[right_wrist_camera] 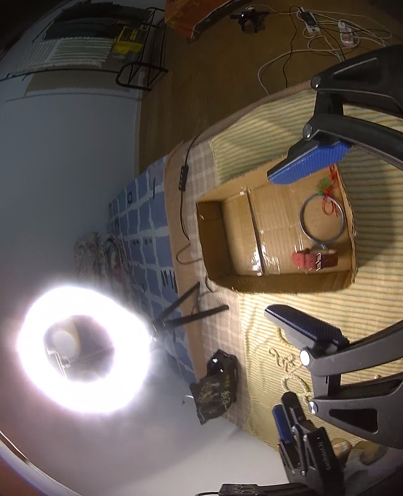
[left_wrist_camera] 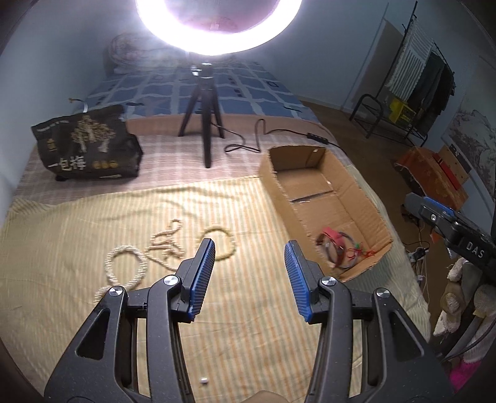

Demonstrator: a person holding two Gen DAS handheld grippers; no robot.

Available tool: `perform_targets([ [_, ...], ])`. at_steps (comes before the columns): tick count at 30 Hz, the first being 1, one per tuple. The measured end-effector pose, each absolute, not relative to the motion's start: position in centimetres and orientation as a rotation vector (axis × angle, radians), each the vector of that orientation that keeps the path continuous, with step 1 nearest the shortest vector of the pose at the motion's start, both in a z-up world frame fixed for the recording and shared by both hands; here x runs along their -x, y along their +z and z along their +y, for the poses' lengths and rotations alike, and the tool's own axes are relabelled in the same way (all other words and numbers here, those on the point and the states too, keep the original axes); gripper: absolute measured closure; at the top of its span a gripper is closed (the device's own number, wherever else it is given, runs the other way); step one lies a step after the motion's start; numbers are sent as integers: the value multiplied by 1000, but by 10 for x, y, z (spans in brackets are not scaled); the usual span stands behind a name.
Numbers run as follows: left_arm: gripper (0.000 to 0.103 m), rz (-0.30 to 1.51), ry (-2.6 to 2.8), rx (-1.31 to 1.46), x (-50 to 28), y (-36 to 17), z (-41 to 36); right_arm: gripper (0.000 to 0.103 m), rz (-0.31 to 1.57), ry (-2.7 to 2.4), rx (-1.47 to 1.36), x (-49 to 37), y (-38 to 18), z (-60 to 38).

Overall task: Organize jewelry
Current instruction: 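Grasp the pearl necklace with the left tool while the right tool grasps the jade bead bracelet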

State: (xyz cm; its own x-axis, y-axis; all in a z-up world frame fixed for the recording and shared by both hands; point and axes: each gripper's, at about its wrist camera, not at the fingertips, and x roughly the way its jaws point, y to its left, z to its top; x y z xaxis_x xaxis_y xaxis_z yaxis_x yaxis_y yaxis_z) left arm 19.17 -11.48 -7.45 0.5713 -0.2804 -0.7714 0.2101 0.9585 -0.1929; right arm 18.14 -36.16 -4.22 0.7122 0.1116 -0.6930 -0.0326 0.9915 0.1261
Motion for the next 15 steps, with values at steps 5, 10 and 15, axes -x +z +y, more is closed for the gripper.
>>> perform_targets([
  [5,56,919,-231,83,-191,-72,-76,10,779,130,-88,-181,-43,-340],
  [10,56,930,-164,114,-190,-72,-33,5,785,195,-97,-185,-48,-316],
  [15,56,941,-107,153,-190,-76,6,5,810,242,-105,-193,-60,-290],
])
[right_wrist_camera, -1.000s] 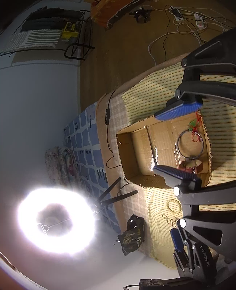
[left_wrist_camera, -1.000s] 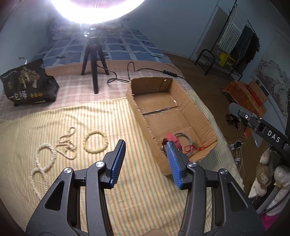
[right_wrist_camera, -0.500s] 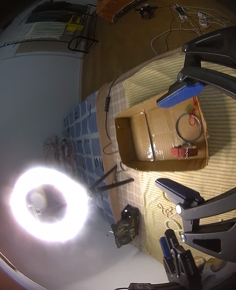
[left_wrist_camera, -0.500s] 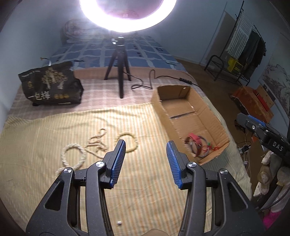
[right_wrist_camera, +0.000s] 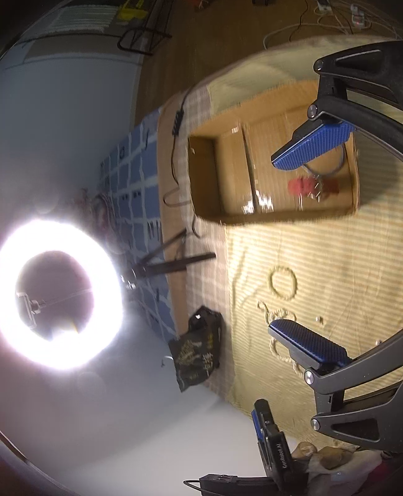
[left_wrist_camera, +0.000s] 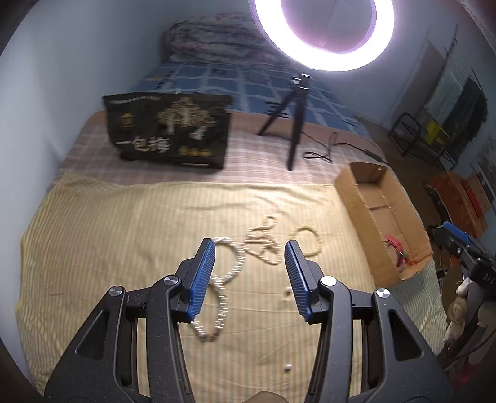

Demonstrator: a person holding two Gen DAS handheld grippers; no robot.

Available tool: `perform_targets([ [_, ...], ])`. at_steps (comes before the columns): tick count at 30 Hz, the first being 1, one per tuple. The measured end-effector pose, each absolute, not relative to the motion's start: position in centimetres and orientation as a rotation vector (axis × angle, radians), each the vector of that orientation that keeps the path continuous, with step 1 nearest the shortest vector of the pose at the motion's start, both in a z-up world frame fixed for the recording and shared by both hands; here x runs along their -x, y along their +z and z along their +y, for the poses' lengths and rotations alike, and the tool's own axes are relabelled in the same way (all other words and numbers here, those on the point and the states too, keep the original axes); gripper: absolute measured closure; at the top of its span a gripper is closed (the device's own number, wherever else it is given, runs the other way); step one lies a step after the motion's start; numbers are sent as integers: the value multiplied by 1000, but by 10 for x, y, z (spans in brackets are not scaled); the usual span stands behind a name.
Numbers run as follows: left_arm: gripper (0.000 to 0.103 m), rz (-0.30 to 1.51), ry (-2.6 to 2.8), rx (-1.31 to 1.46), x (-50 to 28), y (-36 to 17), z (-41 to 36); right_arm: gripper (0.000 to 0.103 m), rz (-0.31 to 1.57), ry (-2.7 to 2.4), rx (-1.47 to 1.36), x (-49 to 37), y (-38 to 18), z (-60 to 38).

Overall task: Organize jewelry
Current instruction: 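Grasp the pearl necklace with the left tool while the right tool grasps the jade bead bracelet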

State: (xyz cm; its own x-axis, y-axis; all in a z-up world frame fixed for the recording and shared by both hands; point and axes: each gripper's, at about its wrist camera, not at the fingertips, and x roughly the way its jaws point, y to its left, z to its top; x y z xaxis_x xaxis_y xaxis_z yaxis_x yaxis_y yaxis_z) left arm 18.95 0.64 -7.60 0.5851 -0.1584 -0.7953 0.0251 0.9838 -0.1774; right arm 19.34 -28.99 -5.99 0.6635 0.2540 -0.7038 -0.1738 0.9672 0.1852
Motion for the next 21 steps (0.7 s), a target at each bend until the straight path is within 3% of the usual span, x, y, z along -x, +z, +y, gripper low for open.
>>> perform_targets([
  [10,56,1053,-73,196,-193,-113,50,6,971,324,-64,-218,-96,-241],
  [16,56,1112,-74,235,-199,-131,57,15,1062,340,-91,-232,-121,-229],
  [21,56,1146,-85,260,-209,-142,53,34,1117,320,-131,-245,-139,-226],
])
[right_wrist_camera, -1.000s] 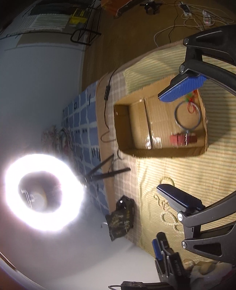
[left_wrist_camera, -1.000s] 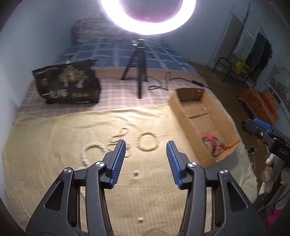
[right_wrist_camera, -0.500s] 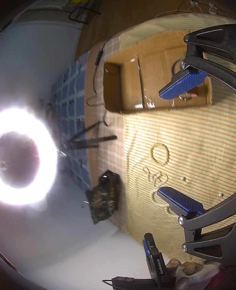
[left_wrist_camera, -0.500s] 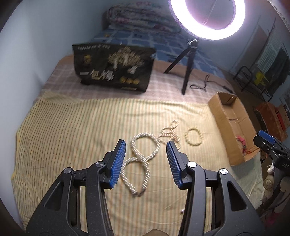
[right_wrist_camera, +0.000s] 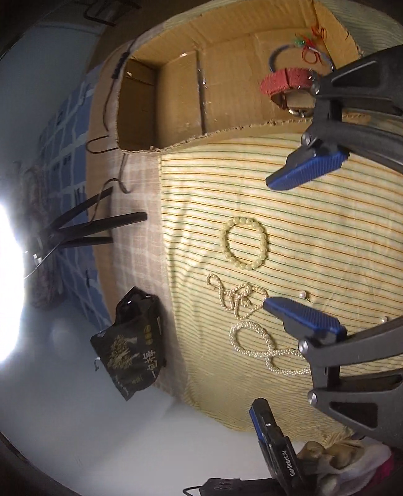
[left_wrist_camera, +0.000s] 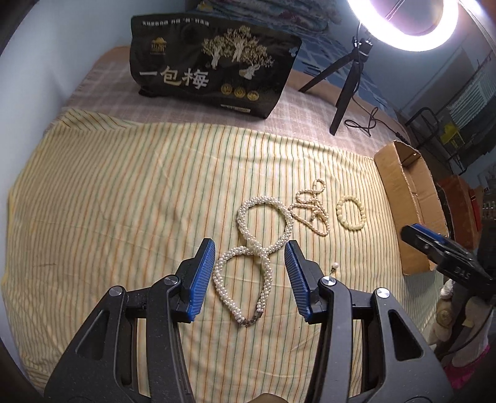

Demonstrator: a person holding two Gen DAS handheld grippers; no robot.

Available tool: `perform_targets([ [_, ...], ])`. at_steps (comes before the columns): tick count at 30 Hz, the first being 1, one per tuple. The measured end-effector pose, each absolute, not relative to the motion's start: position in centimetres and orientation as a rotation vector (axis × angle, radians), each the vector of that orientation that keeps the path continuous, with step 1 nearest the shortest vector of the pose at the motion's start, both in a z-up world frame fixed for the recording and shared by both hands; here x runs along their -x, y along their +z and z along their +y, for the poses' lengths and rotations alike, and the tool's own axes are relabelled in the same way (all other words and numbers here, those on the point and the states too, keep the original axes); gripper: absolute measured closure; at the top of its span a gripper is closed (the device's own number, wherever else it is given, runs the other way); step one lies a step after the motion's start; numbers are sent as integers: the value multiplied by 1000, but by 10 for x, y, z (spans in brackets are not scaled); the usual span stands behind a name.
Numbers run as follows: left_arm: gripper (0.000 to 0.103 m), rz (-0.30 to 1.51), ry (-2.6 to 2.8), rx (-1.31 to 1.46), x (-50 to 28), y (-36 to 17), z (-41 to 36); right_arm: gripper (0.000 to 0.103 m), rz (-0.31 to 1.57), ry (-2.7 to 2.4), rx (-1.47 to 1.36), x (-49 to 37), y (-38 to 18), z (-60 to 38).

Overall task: Organize jewelry
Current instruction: 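Grasp the pearl necklace with the left tool while the right tool grasps the jade bead bracelet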

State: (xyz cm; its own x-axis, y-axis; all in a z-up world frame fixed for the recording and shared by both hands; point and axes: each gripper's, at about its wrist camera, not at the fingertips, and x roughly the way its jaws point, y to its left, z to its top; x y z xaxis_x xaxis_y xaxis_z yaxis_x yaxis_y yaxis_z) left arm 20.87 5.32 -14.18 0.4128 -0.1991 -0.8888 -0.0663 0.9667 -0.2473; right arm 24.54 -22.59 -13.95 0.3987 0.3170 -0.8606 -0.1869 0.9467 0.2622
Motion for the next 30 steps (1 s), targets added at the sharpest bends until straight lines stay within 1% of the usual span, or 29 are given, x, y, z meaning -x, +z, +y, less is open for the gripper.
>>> perform_targets([
  [1,56,1155,-84,266,-211,-145,53,36,1128,317,-140,-248,-143,-225],
  [3,56,1175,-79,277,-216,-152,53,45,1158,314,-149,-255,-153,-222],
  [6,56,1199,-75,298,-223,-162,54,55,1186,285,-138,-263,-166,-219],
  [9,56,1207,-67,327,-232,-170,57,61,1193,253,-127,-271,-173,-217],
  [15,56,1243,-47,387,-246,-188,64,67,1213,236,-108,-284,-187,-209],
  [18,60,1261,-45,396,-253,-196,64,67,1221,227,-87,-288,-193,-204],
  [30,60,1297,-41,362,-266,-214,59,72,1248,220,-85,-304,-207,-205],
])
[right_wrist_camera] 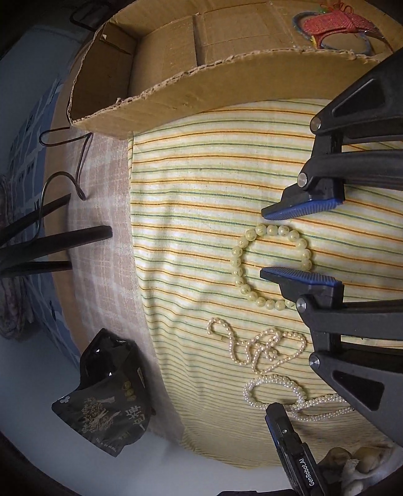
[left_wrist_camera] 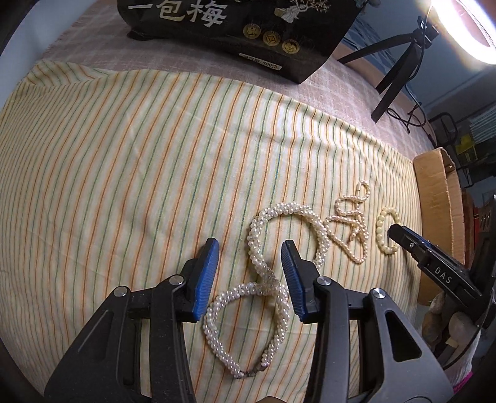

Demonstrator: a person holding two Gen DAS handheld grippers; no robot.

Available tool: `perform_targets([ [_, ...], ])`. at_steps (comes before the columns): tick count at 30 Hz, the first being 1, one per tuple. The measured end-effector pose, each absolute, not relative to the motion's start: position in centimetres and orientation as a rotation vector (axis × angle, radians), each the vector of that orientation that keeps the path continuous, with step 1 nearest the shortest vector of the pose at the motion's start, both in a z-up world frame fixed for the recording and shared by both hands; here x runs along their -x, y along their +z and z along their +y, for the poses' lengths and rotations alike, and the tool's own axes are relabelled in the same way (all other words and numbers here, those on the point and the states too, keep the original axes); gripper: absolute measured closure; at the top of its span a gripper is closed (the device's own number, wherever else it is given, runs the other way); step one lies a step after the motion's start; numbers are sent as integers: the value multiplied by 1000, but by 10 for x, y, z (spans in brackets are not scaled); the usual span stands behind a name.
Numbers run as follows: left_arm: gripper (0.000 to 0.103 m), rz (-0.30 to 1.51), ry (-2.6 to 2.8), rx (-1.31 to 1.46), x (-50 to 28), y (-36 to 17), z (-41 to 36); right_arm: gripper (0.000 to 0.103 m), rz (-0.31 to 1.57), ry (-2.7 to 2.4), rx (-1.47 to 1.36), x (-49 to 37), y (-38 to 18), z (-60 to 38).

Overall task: Organize jewelry
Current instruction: 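Grasp the pearl necklace with the left tool while the right tool grasps the jade bead bracelet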

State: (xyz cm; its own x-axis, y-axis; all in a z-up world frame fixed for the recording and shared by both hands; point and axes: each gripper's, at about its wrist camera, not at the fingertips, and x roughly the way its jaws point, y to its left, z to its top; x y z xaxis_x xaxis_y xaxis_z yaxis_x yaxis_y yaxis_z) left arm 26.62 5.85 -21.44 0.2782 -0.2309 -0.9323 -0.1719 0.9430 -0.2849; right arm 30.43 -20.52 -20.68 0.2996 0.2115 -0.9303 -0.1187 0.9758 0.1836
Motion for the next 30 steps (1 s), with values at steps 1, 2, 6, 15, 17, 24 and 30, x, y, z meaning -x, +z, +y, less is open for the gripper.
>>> perform_targets([
  [1,60,1298,-39,358,-268,-216,57,72,1248,221,-82,-305,-207,-205],
  [2,60,1299,-37,350,-268,-217,56,72,1249,222,-79,-305,-208,-204],
  [6,61,1302,-25,273,-272,-219,45,76,1245,219,-62,-305,-210,-202],
  [15,96,1282,25,221,-273,-219,44,94,1212,203,68,-302,-211,-184],
  [17,97,1279,24,236,-272,-219,46,98,1210,205,71,-301,-211,-184],
  [24,97,1257,-1,282,-260,-203,60,98,1192,240,-10,-294,-197,-196],
  [30,97,1219,-27,340,-251,-179,64,98,1161,267,-79,-287,-179,-202],
])
